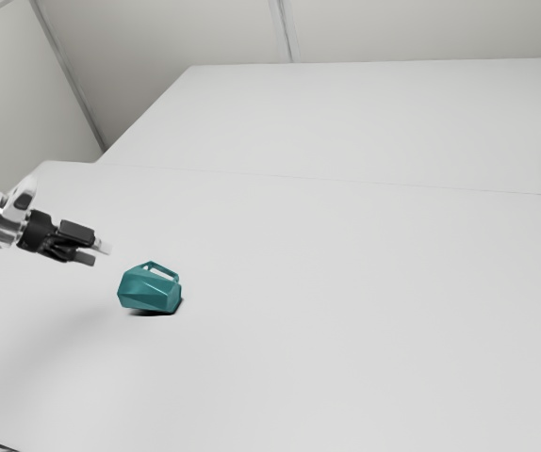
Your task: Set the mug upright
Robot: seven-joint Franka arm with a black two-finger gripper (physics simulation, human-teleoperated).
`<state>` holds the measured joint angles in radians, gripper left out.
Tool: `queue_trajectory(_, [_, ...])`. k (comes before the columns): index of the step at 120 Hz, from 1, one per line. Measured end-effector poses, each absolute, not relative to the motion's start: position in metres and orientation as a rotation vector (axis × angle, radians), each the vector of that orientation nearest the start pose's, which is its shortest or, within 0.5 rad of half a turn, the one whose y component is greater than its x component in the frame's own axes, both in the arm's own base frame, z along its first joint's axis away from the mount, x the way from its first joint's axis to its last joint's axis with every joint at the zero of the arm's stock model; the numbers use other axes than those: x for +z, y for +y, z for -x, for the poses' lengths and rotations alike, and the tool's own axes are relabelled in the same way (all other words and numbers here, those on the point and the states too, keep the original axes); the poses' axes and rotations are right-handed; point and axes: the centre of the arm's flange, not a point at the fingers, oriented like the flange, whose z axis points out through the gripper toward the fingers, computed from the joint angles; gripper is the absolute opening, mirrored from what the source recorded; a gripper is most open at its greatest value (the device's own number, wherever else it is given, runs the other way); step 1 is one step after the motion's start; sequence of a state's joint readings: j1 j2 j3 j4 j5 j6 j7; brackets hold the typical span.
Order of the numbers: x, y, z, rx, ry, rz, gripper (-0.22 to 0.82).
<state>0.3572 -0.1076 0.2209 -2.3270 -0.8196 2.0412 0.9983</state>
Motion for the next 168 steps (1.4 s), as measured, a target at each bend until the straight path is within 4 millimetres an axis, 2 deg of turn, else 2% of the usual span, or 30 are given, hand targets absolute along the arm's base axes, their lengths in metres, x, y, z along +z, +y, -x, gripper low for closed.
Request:
queue_trajectory(40, [0.352,0.243,-0.418,0.387,0.161,-2.410,0.60])
queue_trajectory(81, [0.329,0.260,-0.435,0.332,0.224,-2.404,0.60])
queue_trajectory(99, [0.318,0.259,-0.439,0.308,0.241,-2.397,0.60])
queue_trajectory(136, [0.308,0.249,-0.447,0.361,0.272,-2.309,0.60])
queue_trajectory(168, [0.295,0.232,-0.456,0.374,0.236,-2.244,0.60])
